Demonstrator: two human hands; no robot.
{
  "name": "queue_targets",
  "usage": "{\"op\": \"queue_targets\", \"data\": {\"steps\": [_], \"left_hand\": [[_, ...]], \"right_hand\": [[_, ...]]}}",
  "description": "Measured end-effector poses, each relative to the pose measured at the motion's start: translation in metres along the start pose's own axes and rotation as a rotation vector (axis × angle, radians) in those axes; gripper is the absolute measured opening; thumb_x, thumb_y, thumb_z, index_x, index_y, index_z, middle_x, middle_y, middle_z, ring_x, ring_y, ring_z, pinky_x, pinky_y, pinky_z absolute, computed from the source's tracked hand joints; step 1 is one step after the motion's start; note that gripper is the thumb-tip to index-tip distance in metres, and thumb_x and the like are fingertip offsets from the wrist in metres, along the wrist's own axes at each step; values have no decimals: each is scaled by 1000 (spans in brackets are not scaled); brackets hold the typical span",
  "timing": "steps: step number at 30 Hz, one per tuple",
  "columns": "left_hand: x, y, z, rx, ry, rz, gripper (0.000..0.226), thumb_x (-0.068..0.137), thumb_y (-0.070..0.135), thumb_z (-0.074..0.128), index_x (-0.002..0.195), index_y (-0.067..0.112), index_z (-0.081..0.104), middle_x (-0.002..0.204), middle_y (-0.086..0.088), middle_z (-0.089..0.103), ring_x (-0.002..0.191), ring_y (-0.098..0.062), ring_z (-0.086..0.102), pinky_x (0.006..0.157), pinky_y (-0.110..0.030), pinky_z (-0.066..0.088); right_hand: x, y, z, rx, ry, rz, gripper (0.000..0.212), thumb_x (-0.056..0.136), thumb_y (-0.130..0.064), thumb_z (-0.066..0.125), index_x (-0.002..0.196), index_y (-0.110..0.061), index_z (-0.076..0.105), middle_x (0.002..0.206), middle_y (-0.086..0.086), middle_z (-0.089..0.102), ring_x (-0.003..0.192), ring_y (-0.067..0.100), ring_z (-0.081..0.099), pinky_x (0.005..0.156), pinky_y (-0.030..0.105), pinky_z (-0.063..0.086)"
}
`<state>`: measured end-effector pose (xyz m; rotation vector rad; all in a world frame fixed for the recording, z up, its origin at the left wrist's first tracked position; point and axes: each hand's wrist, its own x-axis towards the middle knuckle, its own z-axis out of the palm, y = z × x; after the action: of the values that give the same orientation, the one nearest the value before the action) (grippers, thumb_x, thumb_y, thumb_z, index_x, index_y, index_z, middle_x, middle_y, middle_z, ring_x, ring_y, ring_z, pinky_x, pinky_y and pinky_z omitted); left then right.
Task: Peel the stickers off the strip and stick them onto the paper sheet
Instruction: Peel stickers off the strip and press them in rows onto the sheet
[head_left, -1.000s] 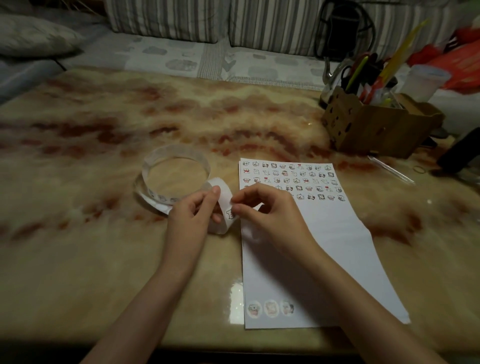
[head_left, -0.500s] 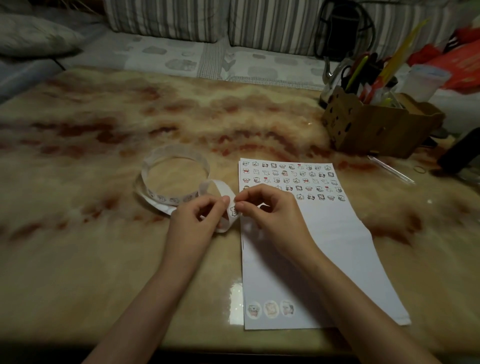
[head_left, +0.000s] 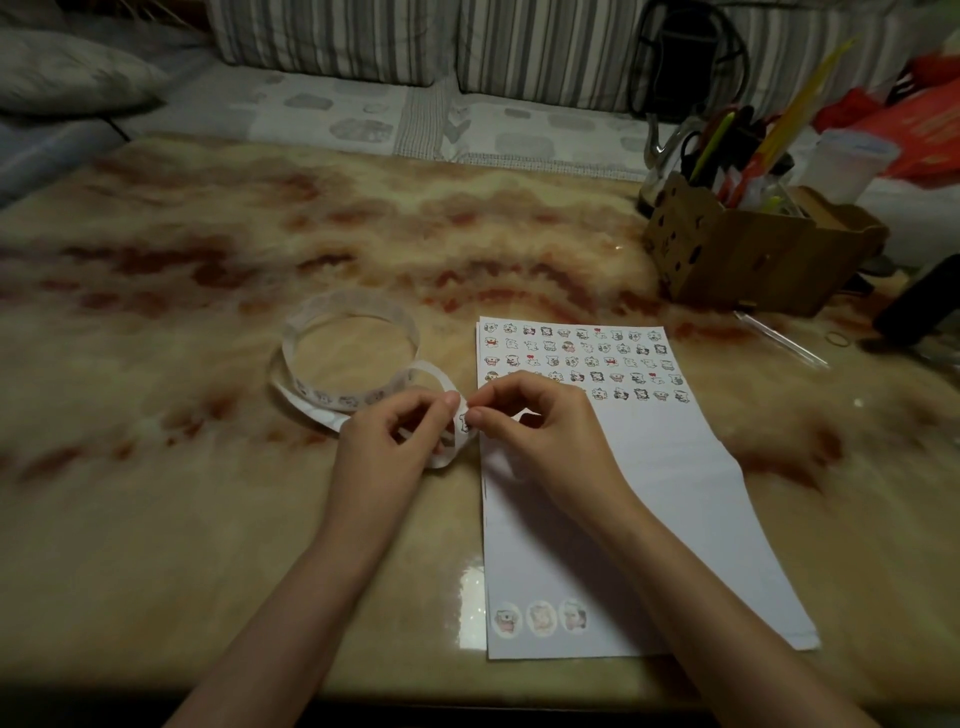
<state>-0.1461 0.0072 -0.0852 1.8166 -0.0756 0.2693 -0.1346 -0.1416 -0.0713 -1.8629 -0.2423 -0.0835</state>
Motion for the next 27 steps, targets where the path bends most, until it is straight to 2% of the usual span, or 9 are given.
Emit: {"op": "queue_targets", "data": {"steps": [3,7,12,14,16,18,21,24,27], "left_hand": [[0,0,0,20,-2,10,17,89,23,62,75,21,71,67,9,67,63,-5,59,63,-20,46],[-1,0,1,33,-8,13,17,89,21,62,75,20,71,66,9,67,61,-5,59,63,-20,45],[0,-1,1,35,9,-7,21,89,19,62,69,16,69,58,12,62,56,-1,53,59,-14,41],[0,0,1,33,2,-19,25,90,20,61,65,19,66,54,11,60,53,-2,52,57,-11,38],[0,0,1,20,8,-37,26,90,19,61,65,17,65,54,12,60,53,-1,54,56,-7,38],[1,0,1,1,27,-58,23,89,18,61,69,12,67,55,11,62,53,0,56,56,-6,39],[1,1,2,-13,37,-76,21,89,17,62,71,8,68,56,11,63,53,1,56,55,-6,39],[-1,3,2,6,32,-73,20,89,17,62,72,9,70,60,8,66,53,1,57,55,-5,40],[-1,3,2,26,33,-68,19,89,17,62,75,7,70,68,5,67,55,2,58,56,-5,40]], "right_hand": [[0,1,-2,-8,-25,13,5,80,-10,73,79,-15,70,70,-8,68,68,2,58,65,27,46],[-1,2,-3,-16,-46,11,5,82,-12,72,79,-15,69,73,-10,64,66,3,53,58,12,38],[-5,5,-3,-199,-35,-83,6,84,-20,69,82,-15,66,89,-8,61,78,6,53,67,14,34],[-4,2,-6,-154,-41,-83,7,84,-20,69,81,-14,66,91,-4,61,78,6,52,67,14,33],[-2,-3,-12,-63,-52,-49,6,84,-16,69,79,-14,67,90,0,67,76,3,54,64,16,35],[4,-5,-21,1,-28,5,4,84,-11,69,80,-11,69,83,4,71,72,5,57,66,26,43],[14,-1,-36,62,7,124,5,83,-4,69,78,-7,68,72,0,70,62,5,57,62,16,45],[21,8,-46,-56,3,233,10,82,-6,70,73,-11,70,71,0,70,59,13,58,61,16,44],[26,12,-47,-144,14,287,8,83,-6,68,75,-8,70,69,-1,69,46,6,53,50,11,40]]}}
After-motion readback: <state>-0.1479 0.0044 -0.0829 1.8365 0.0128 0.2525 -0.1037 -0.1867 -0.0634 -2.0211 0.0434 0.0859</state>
